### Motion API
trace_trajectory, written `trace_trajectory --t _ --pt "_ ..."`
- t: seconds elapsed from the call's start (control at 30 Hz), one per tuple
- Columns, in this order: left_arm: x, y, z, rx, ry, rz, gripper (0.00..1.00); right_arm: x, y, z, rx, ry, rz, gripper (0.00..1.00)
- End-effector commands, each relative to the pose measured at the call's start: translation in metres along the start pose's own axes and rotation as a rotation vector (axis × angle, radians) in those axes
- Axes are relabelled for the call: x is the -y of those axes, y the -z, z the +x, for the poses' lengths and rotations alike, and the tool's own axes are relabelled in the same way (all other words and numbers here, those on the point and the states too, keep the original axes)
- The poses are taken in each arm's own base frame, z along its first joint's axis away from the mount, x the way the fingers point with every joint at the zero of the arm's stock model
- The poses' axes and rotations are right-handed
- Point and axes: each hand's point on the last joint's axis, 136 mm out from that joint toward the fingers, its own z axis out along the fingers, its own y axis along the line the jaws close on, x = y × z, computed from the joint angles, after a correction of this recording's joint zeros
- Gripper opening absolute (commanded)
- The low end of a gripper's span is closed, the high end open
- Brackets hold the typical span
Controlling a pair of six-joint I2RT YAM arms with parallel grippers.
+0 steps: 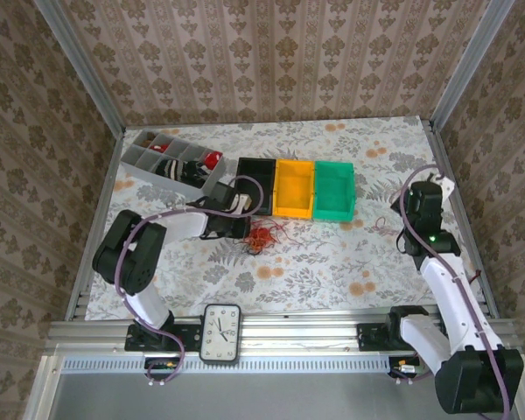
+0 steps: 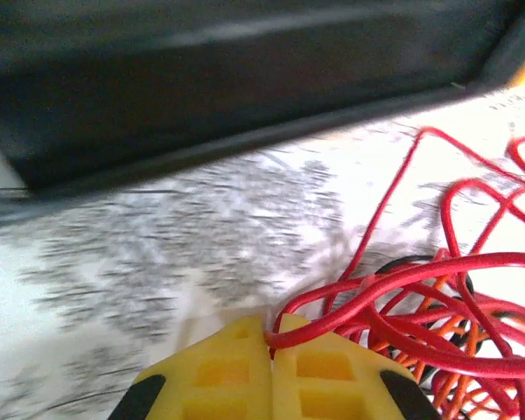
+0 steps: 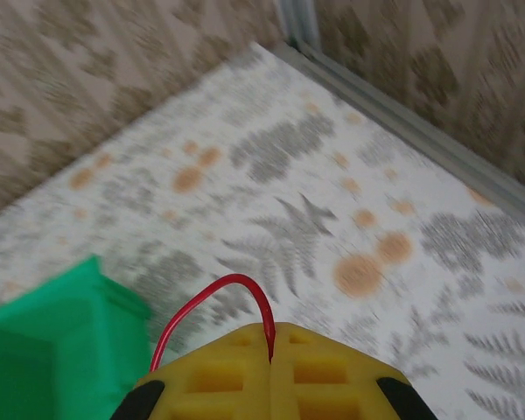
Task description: Untangle the cables
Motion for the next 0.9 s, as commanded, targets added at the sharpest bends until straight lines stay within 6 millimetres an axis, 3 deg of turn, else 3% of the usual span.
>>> trace_trajectory --t 0.0,0.17,0.4,0.6,0.87 --pt "0.017 -0.008 0.006 -0.032 -0.041 0.08 0.0 -0.035 0.02 -0.04 0.1 0.051 -0.109 0.0" --pt "0.027 -0.012 -0.005 0.019 -0.027 0.133 0.0 -0.088 0.033 -0.068 0.14 0.089 -0.248 0.0" --pt "0.021 -0.021 -0.02 0.034 -0.03 0.094 0.0 -0.136 0.005 -0.058 0.053 0.075 -0.335 0.0" --pt "0.02 -0.016 -0.026 0.046 -0.048 0.068 0.0 -0.154 -0.025 -0.031 -0.023 0.062 -0.339 0.0" --pt "0.015 -0.016 -0.028 0.03 -0.044 0.033 0.0 -0.157 -0.057 0.003 -0.1 0.075 -0.302 0.0"
